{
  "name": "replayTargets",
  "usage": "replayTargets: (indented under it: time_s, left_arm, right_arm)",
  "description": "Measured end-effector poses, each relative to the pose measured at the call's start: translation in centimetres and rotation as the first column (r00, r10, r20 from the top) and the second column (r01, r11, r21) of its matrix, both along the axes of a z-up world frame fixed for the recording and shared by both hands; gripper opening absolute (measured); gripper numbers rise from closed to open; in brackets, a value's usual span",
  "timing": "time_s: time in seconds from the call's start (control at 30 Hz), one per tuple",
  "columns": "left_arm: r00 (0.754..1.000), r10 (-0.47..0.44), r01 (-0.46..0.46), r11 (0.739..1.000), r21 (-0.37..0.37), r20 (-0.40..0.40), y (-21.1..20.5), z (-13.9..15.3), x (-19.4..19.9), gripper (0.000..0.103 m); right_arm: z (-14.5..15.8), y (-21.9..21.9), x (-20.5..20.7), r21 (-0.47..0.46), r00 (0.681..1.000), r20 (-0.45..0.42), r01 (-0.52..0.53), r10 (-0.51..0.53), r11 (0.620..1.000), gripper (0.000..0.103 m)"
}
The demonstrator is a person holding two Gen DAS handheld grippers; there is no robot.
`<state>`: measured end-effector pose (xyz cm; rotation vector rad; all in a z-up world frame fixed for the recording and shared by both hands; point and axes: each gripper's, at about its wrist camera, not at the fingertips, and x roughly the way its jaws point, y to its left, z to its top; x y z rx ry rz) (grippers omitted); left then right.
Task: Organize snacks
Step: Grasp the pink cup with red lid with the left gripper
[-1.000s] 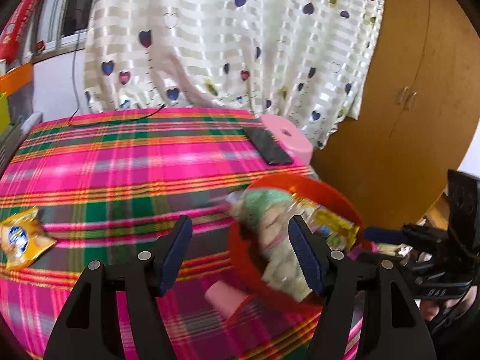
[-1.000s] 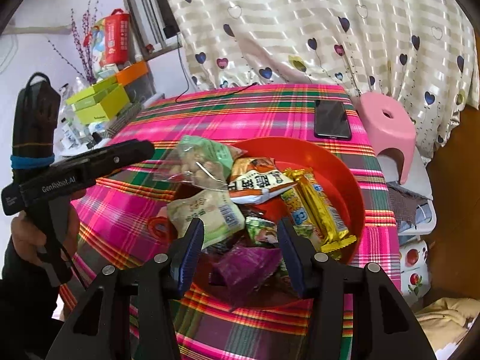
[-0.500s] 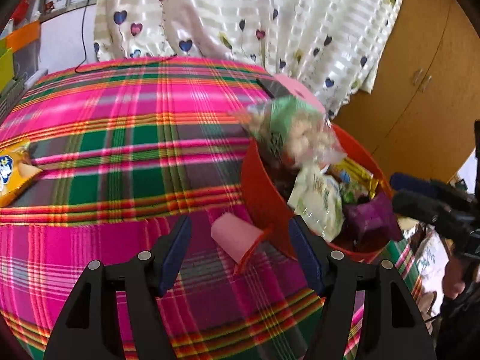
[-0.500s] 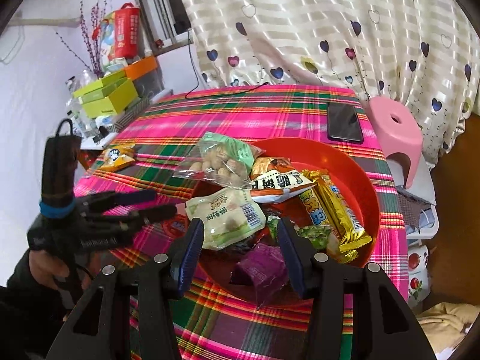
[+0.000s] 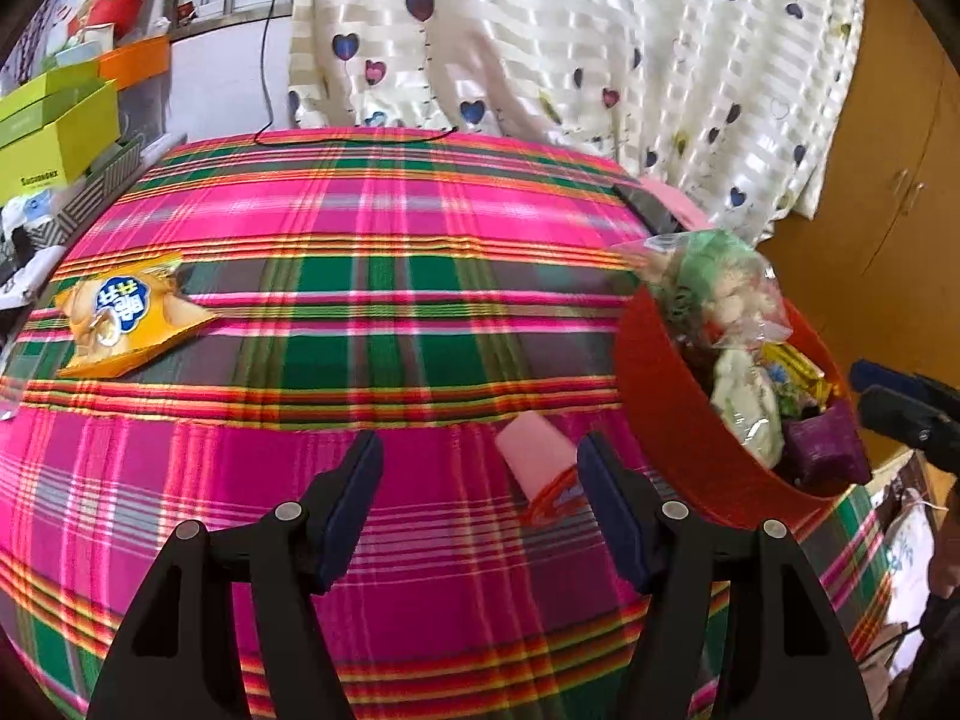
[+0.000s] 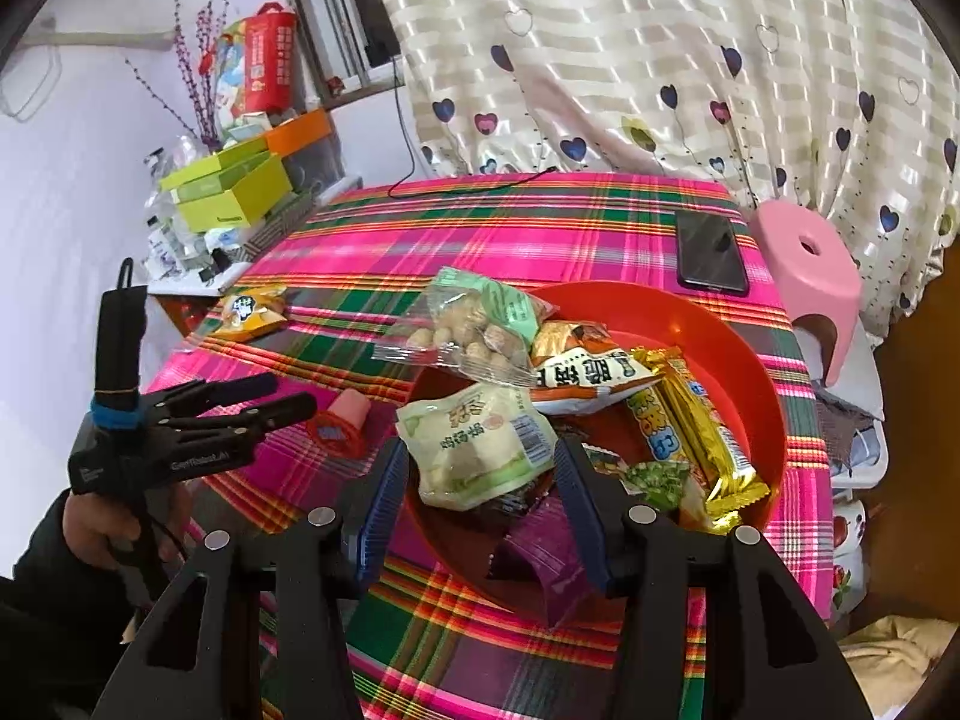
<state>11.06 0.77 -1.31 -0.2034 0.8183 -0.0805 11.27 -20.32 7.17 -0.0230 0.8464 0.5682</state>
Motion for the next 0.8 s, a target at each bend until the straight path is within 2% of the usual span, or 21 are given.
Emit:
replayTargets:
  time_s: [0.1,0.27,0.4,0.53,0.63,0.8]
  left_arm:
    - [0.999,-0.04,0.039,0.999,-0.027,-0.028,-0.9,-0.6,0.9,0.068]
    - [0.998,-0.009,0.0,0.992,-0.123,-0.07,-2.1,-1.6,1.6,0.068]
    - [0.992,0.053,-0.063,0.994,-0.085,-0.116,-2.6,-2.9,2.7,0.067]
    - [0.993,0.056,-0.063,0.996,-0.064,-0.107,-2.3,-3.0,2.2,0.067]
    - [0.992,0.069,-0.075,0.996,-0.051,-0.109,-1.8,-3.1,1.4,0.046]
    - [0.993,0.074,-0.08,0.994,-0.069,-0.093,-0.5,-2.8,0.3,0.045]
  right_arm:
    - [0.0,0.5,0.0,-0.003,1.0,-0.001,-0.013,0.013,1.0,0.049]
    - [0.1,0.7,-0.2,-0.006,1.0,0.002,-0.022,0.022,1.0,0.049]
    - [0.1,1.1,-0.3,-0.012,1.0,-0.004,-0.026,0.026,1.0,0.049]
    - [0.4,1.8,-0.5,-0.016,0.999,0.004,-0.042,0.042,0.999,0.049]
    - [0.5,2.4,-0.3,-0.017,0.999,0.006,-0.051,0.051,0.999,0.049]
    - [0.6,3.8,-0.2,-0.021,0.997,0.006,-0.071,0.071,0.997,0.049]
